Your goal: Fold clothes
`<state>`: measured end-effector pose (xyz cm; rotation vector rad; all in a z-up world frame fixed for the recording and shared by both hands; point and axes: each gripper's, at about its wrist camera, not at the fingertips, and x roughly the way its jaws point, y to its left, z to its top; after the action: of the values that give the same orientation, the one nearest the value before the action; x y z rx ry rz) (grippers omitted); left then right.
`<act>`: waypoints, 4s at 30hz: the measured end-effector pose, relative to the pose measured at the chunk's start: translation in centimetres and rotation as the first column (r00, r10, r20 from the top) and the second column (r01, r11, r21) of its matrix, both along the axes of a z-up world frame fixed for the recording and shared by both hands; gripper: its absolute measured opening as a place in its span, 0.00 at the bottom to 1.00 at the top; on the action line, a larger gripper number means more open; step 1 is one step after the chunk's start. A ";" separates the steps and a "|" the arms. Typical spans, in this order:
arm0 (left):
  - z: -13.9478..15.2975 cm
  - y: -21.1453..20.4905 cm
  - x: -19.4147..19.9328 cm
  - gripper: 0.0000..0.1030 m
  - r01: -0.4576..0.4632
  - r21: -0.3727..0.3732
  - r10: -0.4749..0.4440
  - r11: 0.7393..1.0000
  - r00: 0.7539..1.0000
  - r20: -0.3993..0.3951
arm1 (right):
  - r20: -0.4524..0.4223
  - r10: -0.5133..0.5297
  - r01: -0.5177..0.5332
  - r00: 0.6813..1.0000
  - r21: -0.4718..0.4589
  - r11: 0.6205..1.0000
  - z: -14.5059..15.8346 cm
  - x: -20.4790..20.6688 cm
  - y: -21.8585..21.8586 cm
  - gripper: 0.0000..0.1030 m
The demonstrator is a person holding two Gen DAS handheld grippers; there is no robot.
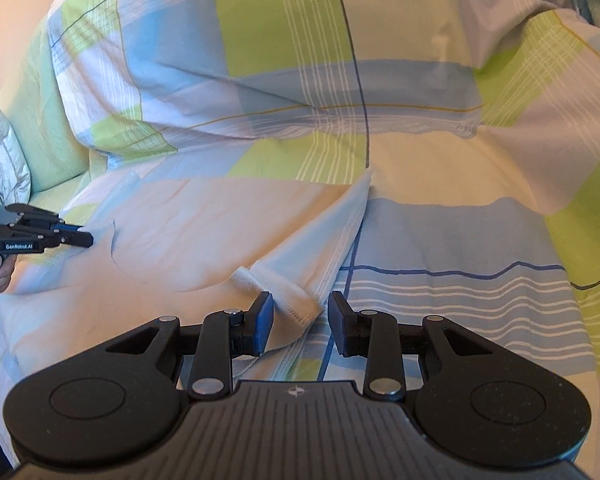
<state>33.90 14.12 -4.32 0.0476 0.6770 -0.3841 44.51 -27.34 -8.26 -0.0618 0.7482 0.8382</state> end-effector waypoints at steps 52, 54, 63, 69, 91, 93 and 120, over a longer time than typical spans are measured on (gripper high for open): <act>-0.5 -0.6 0.2 0.04 0.007 0.053 -0.007 0.999 1.000 0.012 | -0.381 -0.028 0.190 0.924 0.395 0.899 -2.4 3.5 -2.0 0.44; -0.4 -0.6 0.2 0.04 0.011 0.058 -0.012 0.998 1.000 0.013 | -0.335 -0.041 0.167 0.941 0.358 0.919 -2.3 2.7 -2.3 0.44; -0.4 -0.7 0.5 0.04 0.016 0.064 -0.017 0.998 1.000 0.009 | -0.032 -0.060 0.066 0.998 0.195 0.979 -0.3 1.0 -0.8 0.43; -0.2 -0.6 0.6 0.01 0.023 0.065 -0.024 0.998 1.000 0.007 | 0.030 0.016 -0.016 0.999 0.008 1.000 -1.0 1.2 2.2 0.02; 0.9 0.7 8.6 0.01 -0.091 0.152 0.078 0.984 0.993 0.089 | 0.200 0.025 0.021 0.979 -0.223 0.975 1.5 7.7 9.8 0.01; 0.0 0.7 8.9 0.03 -0.104 0.159 0.093 0.982 0.993 0.077 | 0.204 0.018 0.035 0.979 -0.255 0.966 0.6 8.2 10.3 0.02; 0.6 -1.0 -8.4 0.22 -0.131 0.035 0.133 0.991 0.989 -0.063 | -0.151 -0.227 0.240 0.962 0.068 0.969 0.9 -8.1 -1.0 0.47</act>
<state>25.46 13.12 -3.68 0.0194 0.7466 -0.2482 36.39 -28.37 -7.34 0.1625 0.8351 0.6520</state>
